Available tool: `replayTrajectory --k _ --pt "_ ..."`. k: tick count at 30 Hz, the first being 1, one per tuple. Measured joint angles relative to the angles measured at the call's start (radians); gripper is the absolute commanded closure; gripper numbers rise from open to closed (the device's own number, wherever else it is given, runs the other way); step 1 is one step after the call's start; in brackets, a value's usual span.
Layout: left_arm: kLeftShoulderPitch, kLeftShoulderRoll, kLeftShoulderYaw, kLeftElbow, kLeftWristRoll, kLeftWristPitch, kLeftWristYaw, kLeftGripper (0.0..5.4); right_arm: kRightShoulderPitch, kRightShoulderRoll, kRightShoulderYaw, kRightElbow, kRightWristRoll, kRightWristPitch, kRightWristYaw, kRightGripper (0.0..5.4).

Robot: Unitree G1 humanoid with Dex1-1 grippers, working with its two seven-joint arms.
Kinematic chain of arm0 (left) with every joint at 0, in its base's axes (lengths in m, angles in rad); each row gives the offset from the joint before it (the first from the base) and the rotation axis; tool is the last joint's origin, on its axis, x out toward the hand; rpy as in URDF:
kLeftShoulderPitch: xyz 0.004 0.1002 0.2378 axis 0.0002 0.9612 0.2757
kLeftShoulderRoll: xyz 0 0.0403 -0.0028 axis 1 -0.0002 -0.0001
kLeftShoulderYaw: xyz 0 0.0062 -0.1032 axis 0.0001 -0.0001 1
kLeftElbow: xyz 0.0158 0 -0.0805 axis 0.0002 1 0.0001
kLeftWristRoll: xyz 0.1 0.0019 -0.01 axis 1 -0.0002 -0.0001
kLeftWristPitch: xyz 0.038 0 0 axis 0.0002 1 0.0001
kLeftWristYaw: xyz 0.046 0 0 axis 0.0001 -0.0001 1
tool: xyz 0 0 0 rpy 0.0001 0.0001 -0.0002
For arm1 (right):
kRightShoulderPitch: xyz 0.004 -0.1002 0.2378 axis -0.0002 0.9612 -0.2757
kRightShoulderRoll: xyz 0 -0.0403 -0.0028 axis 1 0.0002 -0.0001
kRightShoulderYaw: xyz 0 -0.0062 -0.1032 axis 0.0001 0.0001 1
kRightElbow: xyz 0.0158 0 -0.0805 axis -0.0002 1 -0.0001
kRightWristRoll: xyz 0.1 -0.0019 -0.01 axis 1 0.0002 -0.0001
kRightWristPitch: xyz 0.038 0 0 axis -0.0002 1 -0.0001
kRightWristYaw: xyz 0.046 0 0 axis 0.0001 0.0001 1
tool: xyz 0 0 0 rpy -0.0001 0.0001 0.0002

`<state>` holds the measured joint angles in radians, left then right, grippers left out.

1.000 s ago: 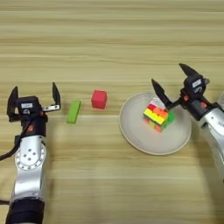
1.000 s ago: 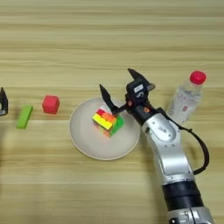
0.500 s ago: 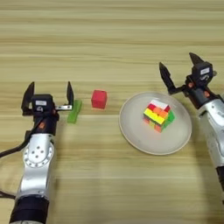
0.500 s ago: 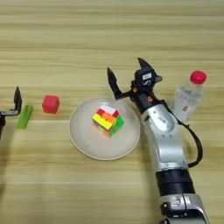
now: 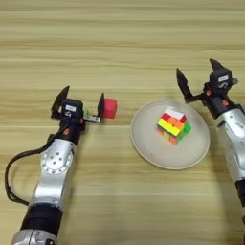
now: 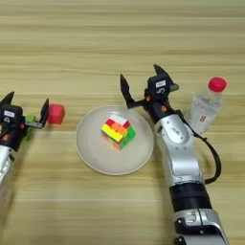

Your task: Move the objects on the table

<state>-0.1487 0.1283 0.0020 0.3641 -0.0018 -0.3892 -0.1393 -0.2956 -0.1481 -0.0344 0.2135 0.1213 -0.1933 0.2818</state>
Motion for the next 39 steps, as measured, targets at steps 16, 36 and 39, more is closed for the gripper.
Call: replayTrajectory --k 16,36,39 --pt "-0.112 -0.041 -0.058 0.189 0.025 0.008 -0.033 0.00 0.018 0.005 0.002 -0.002 -0.003 -0.013 -0.014 0.06" --pt "-0.190 -0.078 -0.055 0.457 0.038 -0.088 -0.013 0.31 0.028 0.005 0.001 -0.002 -0.003 -0.013 -0.014 0.00" --pt "-0.192 -0.079 -0.048 0.466 0.037 -0.098 -0.013 0.82 0.028 0.005 0.001 -0.002 -0.003 -0.013 -0.014 0.00"
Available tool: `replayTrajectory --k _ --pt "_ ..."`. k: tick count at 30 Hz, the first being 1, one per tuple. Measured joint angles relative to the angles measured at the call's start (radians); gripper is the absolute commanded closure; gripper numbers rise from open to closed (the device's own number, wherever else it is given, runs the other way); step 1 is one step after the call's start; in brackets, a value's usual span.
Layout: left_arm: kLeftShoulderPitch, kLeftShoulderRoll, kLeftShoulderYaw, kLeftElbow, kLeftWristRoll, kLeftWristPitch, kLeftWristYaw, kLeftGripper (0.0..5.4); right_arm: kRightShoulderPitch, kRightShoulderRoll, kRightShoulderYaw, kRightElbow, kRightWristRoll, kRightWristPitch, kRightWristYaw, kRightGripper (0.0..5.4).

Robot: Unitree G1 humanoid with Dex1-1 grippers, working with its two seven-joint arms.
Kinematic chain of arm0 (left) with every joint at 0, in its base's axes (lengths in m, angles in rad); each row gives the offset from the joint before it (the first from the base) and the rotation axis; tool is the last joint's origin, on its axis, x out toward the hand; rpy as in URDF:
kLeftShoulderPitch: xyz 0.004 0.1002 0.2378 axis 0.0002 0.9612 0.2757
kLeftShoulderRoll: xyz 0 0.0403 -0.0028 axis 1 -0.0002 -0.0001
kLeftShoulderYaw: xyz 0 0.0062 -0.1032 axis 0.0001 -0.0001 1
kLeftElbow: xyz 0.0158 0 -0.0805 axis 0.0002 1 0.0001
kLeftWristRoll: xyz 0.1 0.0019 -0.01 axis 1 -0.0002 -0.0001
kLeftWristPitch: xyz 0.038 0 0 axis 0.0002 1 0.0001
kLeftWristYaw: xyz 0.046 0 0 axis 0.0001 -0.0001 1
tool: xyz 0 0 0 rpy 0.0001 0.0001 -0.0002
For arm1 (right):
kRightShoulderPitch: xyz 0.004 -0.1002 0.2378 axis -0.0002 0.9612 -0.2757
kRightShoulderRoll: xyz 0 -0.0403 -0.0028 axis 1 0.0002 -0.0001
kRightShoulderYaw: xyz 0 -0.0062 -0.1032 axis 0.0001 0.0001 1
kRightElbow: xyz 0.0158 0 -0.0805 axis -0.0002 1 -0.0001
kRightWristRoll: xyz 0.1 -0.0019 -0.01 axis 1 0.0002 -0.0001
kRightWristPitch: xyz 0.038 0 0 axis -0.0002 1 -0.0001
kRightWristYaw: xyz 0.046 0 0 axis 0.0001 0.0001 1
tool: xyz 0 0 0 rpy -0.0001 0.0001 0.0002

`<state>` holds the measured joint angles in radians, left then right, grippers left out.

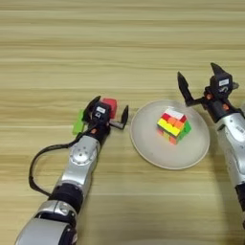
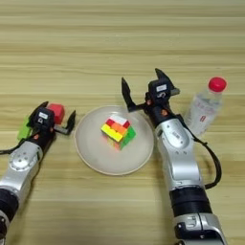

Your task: Move the objects on the table

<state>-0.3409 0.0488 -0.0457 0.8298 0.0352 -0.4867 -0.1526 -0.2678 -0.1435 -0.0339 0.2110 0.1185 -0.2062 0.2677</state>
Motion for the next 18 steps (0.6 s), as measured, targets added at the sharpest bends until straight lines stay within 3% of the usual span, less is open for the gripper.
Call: replayTrajectory --k 18 --pt "0.000 -0.008 0.017 0.003 -0.003 -0.003 -0.008 2.66 -0.004 0.000 -0.006 0.014 0.001 0.000 -0.001 0.00"
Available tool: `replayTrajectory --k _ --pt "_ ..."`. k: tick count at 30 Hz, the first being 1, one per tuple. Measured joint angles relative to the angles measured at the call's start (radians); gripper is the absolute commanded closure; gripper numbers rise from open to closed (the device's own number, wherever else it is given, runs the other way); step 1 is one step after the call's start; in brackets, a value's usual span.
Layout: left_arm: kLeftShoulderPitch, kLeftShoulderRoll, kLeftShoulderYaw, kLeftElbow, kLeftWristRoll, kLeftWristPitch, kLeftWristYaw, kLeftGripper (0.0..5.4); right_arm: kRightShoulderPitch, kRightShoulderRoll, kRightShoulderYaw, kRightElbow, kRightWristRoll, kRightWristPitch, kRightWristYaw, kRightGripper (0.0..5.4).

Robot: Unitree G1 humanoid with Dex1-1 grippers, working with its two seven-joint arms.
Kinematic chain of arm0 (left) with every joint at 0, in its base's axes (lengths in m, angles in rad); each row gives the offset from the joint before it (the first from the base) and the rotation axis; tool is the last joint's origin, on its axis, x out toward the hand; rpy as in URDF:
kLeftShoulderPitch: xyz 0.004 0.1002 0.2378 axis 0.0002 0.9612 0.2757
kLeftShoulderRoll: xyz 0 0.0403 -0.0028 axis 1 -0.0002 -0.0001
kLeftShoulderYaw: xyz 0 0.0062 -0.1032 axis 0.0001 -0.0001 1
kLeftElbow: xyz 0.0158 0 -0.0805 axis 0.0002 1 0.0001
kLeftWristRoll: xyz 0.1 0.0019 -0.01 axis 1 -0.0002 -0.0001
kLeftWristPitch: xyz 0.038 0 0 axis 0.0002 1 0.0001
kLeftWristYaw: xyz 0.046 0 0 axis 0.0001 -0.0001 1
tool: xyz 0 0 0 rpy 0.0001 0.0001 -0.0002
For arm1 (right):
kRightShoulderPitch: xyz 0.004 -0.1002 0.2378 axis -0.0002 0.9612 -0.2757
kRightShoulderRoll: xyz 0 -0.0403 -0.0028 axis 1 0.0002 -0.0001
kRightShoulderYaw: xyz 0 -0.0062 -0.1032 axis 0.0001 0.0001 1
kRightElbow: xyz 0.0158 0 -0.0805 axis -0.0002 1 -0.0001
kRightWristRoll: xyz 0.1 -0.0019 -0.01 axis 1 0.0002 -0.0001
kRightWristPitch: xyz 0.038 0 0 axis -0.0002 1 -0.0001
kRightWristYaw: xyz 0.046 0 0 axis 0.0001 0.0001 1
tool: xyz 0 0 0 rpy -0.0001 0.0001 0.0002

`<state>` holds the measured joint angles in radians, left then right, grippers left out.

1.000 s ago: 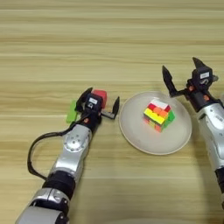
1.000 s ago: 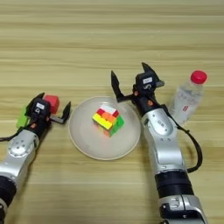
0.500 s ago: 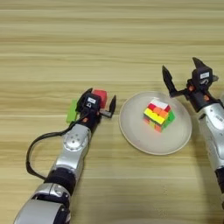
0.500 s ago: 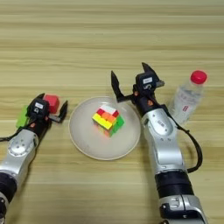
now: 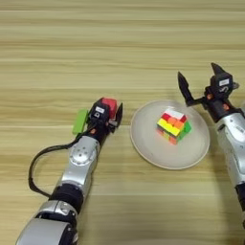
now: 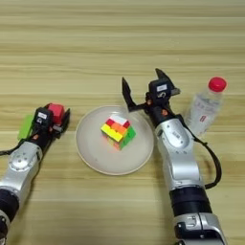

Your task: Move the objects on the table

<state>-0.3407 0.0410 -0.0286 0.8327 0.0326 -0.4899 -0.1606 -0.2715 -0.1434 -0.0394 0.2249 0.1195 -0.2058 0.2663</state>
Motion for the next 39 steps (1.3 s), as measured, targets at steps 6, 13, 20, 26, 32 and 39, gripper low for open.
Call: replayTrajectory --k 6,13,20,26,32,39 --pt "0.009 -0.003 0.005 -0.015 0.000 0.000 -0.003 3.17 0.000 -0.001 -0.010 0.009 0.001 0.000 0.000 0.00" --pt "0.022 -0.007 0.006 -0.057 0.000 0.000 -0.004 3.20 0.000 -0.001 -0.012 0.009 0.001 0.000 0.000 0.00" --pt "0.064 -0.007 0.007 -0.153 -0.016 0.002 -0.024 3.20 -0.001 -0.002 -0.014 0.018 0.001 0.000 0.000 0.00" --pt "0.126 -0.014 -0.013 -0.320 -0.042 0.035 -0.062 3.20 -0.001 -0.002 -0.017 0.019 0.001 0.000 0.000 0.00" --pt "0.182 -0.038 -0.059 -0.448 -0.042 0.091 -0.087 3.20 -0.001 -0.002 -0.019 0.019 0.001 0.000 0.000 0.00" --pt "0.219 -0.055 -0.120 -0.490 -0.042 0.135 -0.130 3.20 -0.001 -0.002 -0.021 0.019 0.001 0.000 0.000 0.00"
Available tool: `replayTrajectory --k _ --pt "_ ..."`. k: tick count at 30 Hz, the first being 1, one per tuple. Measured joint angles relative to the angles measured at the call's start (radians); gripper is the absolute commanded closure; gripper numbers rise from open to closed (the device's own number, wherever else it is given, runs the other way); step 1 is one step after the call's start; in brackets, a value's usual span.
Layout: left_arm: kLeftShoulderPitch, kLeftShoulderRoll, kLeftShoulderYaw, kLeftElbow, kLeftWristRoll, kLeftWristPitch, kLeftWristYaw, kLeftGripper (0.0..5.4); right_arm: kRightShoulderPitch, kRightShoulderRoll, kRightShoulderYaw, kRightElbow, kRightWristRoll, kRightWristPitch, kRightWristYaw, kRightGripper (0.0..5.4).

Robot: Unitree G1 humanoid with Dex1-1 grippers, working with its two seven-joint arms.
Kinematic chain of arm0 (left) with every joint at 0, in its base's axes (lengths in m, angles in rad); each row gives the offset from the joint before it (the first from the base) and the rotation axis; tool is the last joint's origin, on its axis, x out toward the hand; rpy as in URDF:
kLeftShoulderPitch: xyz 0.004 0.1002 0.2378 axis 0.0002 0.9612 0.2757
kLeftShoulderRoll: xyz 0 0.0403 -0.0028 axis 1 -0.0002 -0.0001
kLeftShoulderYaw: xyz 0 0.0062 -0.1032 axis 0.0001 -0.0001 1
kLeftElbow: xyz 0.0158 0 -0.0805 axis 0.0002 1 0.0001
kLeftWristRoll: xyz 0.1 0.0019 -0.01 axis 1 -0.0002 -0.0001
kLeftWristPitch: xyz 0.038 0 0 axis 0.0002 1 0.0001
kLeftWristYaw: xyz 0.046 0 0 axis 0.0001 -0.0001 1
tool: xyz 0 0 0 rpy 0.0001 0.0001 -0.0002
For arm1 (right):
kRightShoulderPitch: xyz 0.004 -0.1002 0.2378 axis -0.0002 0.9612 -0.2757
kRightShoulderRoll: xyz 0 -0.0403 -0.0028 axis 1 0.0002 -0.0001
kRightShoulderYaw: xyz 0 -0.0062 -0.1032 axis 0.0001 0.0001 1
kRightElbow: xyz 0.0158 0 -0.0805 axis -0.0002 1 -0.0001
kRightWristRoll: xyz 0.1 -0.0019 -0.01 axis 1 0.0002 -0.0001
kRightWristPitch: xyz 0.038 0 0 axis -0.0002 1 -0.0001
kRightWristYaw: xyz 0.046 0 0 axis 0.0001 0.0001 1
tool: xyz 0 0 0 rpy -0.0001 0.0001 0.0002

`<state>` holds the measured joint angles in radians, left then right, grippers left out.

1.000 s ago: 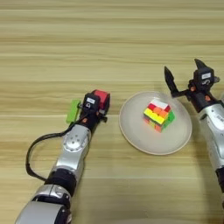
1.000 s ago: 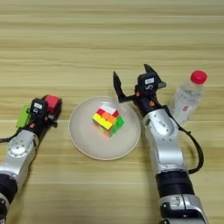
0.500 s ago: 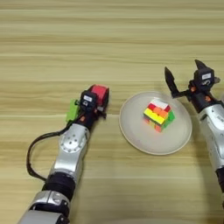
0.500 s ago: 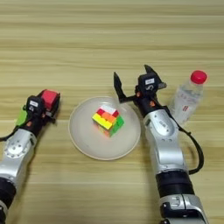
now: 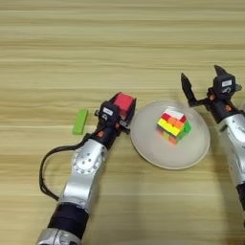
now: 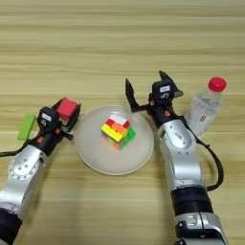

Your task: Move the objects on the table

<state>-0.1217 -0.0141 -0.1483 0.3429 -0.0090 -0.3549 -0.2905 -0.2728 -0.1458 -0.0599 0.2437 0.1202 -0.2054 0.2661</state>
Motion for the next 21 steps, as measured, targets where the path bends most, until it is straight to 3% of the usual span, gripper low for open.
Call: replayTrajectory --k 21 --pt "0.003 -0.023 -0.065 0.045 0.005 0.006 0.005 3.20 0.000 0.000 -0.001 0.001 0.000 0.000 0.000 0.00"
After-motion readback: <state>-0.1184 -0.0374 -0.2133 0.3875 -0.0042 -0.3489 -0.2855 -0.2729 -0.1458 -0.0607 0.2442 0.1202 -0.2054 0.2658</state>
